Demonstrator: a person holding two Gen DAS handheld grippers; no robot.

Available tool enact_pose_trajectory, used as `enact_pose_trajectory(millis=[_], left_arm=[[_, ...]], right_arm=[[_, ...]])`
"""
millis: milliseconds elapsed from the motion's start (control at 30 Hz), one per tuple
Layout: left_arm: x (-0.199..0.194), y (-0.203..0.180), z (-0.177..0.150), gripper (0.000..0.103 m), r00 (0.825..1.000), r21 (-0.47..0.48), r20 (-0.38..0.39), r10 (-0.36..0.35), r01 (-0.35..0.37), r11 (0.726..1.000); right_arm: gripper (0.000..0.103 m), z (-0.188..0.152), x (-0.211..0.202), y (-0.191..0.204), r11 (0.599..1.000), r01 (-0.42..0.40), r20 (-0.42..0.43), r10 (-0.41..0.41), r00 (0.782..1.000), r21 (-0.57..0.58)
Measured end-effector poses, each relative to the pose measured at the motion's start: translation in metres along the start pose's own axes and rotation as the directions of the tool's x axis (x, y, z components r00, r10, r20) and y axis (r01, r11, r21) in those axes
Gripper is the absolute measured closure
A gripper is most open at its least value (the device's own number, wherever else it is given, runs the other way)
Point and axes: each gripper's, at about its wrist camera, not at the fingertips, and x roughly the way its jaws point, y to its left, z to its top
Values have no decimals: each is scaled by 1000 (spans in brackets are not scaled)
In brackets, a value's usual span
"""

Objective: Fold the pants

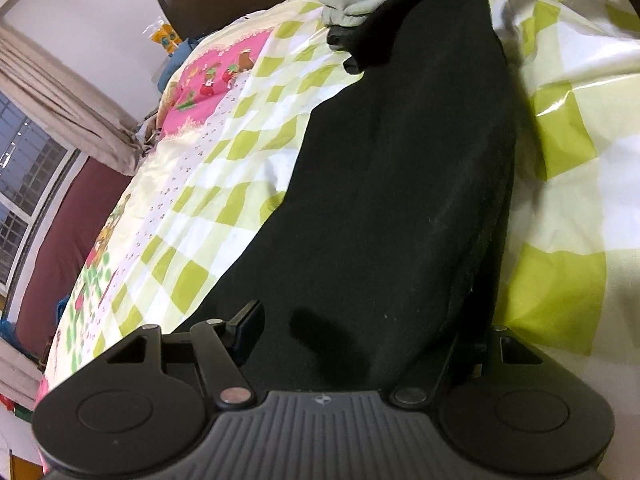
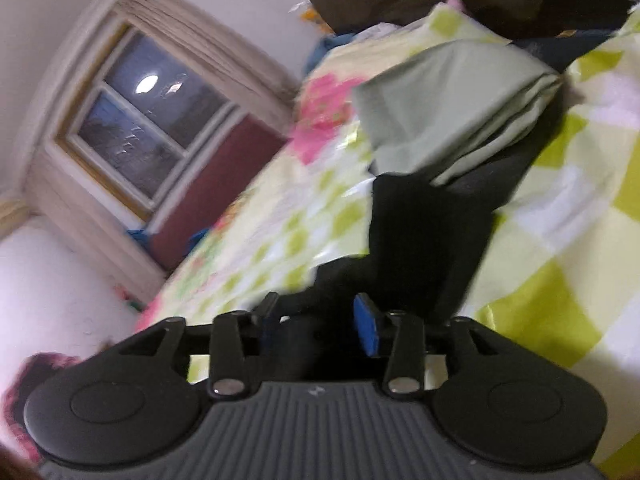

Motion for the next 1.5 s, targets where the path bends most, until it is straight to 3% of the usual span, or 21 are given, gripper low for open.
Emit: enact_pose_trajectory(millis=[100, 133, 300, 367, 500, 533, 567, 600, 700, 800, 867, 933, 1000, 1033, 1100, 1233, 1300, 1333, 1400, 1467, 1500], left_arm=[[0, -2, 0, 23, 1000, 14, -10, -1, 2, 1000], [0, -2, 0, 23, 1000, 14, -13, -2, 2, 1000], [0, -2, 3, 23, 999, 19, -34, 1, -1, 1000], [0, -3, 4, 23, 999, 21, -41, 7, -6, 1000], [-2, -5, 3, 23, 999, 35, -47, 14, -13, 999], [-2, -5, 3, 23, 999, 39, -49, 15, -13, 999], [-2, -5, 3, 23, 999, 42, -51, 16, -14, 999], [-3, -5, 3, 23, 999, 46, -52, 17, -15, 999], [-6, -6, 2, 23, 999, 57, -46, 16, -14, 998], [-14, -6, 4, 23, 1000, 57, -22, 2, -1, 998], [-21, -7, 5, 23, 1000, 58, -2, -4, 5, 998], [-21, -11, 5, 23, 1000, 56, 6, -20, 20, 998], [-15, -18, 4, 23, 1000, 67, 0, -22, 22, 997], [-12, -22, 3, 23, 1000, 79, -4, -14, 14, 997], [-12, -23, 3, 23, 1000, 84, -1, -5, 5, 996], [-18, -15, 0, 23, 1000, 55, 12, -25, 24, 998], [-17, -16, -1, 23, 1000, 59, 17, -25, 24, 998], [-16, -16, 0, 23, 1000, 57, 19, -24, 23, 998], [-18, -17, -1, 23, 1000, 47, 24, -19, 18, 999], [-20, -15, -2, 23, 999, 25, 35, -23, 22, 999], [-21, -16, -4, 23, 999, 16, 39, -24, 24, 1000]], right_arm=[[59, 10, -27, -27, 992, 52, 156, -70, 985, 117], [59, 15, -27, -32, 988, 92, 165, -112, 980, 128], [59, 32, 31, -39, 969, 238, 7, -238, 971, 62], [57, 27, 49, -44, 973, 224, -46, -222, 974, 56], [58, 24, 74, -42, 959, 282, -56, -283, 958, -14], [65, 26, 71, -46, 962, 273, -51, -271, 961, 24], [92, 27, 67, -49, 967, 247, -53, -244, 968, 59], [96, 27, 62, -53, 974, 200, -60, -195, 979, 109], [96, 30, 26, -48, 981, 99, -2, -100, 995, 170], [96, 34, -27, -32, 984, 6, 93, -23, 995, 177], [99, 31, -56, -22, 990, 34, 147, -54, 988, 135], [99, 24, -58, -32, 980, 155, 122, -169, 978, 123], [97, 14, -41, -53, 939, 324, 14, -328, 945, 113], [97, 8, -37, -61, 928, 355, -39, -353, 935, 111], [90, 2, -45, -59, 931, 342, -27, -342, 939, 130], [88, 16, -63, -29, 917, 397, 70, -398, 915, 25], [86, 22, -60, -2, 935, 350, 94, -344, 934, -63], [80, 26, -53, 9, 939, 328, 79, -321, 944, -106], [52, 24, -46, 15, 912, 370, 70, -363, 929, -178], [50, 21, -39, 6, 886, 444, 44, -442, 896, -135], [49, 20, -40, -7, 896, 439, 21, -439, 898, -60]])
